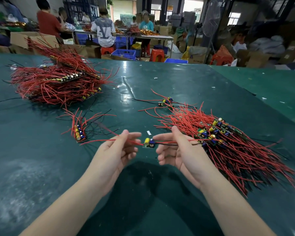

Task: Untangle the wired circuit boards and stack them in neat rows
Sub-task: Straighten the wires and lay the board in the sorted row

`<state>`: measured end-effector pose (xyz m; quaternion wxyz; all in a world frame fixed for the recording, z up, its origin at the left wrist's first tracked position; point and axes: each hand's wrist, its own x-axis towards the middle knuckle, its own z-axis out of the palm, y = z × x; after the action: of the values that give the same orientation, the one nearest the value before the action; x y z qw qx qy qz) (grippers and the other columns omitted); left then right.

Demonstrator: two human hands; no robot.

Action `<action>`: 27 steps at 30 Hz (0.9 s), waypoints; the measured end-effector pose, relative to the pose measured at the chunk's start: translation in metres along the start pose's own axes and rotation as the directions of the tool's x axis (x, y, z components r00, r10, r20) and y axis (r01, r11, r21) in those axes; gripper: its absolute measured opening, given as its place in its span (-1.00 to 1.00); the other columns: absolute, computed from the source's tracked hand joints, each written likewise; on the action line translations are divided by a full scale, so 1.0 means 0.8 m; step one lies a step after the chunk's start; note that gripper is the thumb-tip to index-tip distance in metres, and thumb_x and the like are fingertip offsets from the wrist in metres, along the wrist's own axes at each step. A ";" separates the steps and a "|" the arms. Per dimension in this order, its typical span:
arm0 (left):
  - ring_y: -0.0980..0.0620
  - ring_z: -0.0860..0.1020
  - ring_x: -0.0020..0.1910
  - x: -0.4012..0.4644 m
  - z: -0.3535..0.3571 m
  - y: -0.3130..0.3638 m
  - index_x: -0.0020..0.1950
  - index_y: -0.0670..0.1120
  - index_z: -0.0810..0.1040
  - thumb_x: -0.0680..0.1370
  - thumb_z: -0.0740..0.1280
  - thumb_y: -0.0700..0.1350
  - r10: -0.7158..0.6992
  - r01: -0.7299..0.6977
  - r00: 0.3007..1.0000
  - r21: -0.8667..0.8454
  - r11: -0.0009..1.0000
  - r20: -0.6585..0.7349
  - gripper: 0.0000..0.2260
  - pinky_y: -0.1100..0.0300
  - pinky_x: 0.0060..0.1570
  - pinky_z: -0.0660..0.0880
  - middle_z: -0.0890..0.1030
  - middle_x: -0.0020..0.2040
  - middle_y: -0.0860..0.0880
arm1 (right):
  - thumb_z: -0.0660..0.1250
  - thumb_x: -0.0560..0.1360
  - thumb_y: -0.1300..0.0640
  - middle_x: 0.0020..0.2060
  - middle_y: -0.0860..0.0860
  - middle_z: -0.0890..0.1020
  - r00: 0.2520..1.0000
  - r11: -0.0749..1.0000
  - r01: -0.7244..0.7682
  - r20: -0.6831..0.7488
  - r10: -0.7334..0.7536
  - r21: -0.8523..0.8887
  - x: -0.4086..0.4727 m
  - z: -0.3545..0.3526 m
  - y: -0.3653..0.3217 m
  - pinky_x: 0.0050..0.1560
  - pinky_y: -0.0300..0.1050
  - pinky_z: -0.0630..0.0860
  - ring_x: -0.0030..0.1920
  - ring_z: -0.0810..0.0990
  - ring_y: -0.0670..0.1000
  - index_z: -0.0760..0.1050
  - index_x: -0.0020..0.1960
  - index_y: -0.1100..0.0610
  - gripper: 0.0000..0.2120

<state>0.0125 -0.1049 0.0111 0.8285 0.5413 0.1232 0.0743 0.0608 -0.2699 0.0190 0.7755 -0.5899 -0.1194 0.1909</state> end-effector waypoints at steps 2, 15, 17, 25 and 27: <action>0.21 0.50 -0.42 0.005 -0.005 0.005 0.00 -0.17 0.63 0.65 0.14 -0.07 0.022 -0.022 0.998 -0.002 1.000 -0.059 -0.70 0.42 -0.39 0.47 0.66 -0.25 0.01 | 0.00 0.65 -0.08 -0.45 0.15 0.59 1.000 1.000 -0.011 -0.010 0.011 -0.004 0.000 -0.004 -0.003 -0.48 -0.18 0.50 -0.51 0.53 0.03 0.64 -0.06 0.26 -0.44; 0.13 0.54 -0.42 0.005 -0.010 0.021 -0.31 -0.14 0.46 0.57 0.27 -0.09 -0.074 0.069 0.997 -0.293 0.954 -0.004 -0.73 0.39 -0.39 0.51 0.62 -0.30 -0.06 | 0.17 0.58 -0.13 -0.62 0.00 0.35 0.990 0.981 -0.032 -0.129 0.058 0.194 -0.001 -0.001 -0.008 -0.64 -0.31 0.24 -0.63 0.29 -0.09 0.47 -0.52 0.09 -0.45; 0.13 0.60 -0.33 0.006 -0.012 0.020 -0.17 -0.22 0.60 0.44 0.33 -0.20 -0.022 0.034 0.999 -0.288 0.957 0.046 -0.90 0.38 -0.30 0.55 0.67 -0.20 -0.10 | 0.19 0.53 -0.16 -0.63 0.00 0.34 0.992 0.985 -0.004 -0.126 0.026 0.173 -0.001 -0.001 -0.008 -0.63 -0.32 0.23 -0.64 0.27 -0.09 0.44 -0.52 0.09 -0.47; 0.09 0.64 -0.27 -0.001 -0.006 0.005 -0.17 -0.17 0.68 0.44 0.30 -0.17 0.053 -0.040 0.987 -0.090 0.995 0.152 -0.83 0.35 -0.24 0.57 0.69 -0.14 -0.17 | 0.26 0.45 -0.16 -0.61 -0.01 0.38 0.986 0.990 0.124 -0.101 -0.131 -0.074 0.000 -0.002 0.001 -0.57 -0.33 0.21 -0.63 0.27 -0.08 0.60 -0.34 0.08 -0.63; 0.09 0.64 -0.26 -0.002 -0.005 0.005 -0.12 -0.20 0.65 0.45 0.28 -0.18 0.079 -0.064 0.983 -0.098 0.993 0.164 -0.83 0.34 -0.21 0.57 0.69 -0.14 -0.17 | 0.37 0.36 -0.12 -0.57 -0.04 0.42 0.993 0.986 0.094 -0.056 -0.102 -0.137 -0.003 0.000 0.001 -0.57 -0.32 0.26 -0.60 0.32 -0.09 0.62 -0.08 0.08 -0.71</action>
<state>0.0097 -0.1003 0.0138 0.8568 0.5109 0.0298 0.0638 0.0587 -0.2709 0.0180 0.7460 -0.6397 -0.1362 0.1253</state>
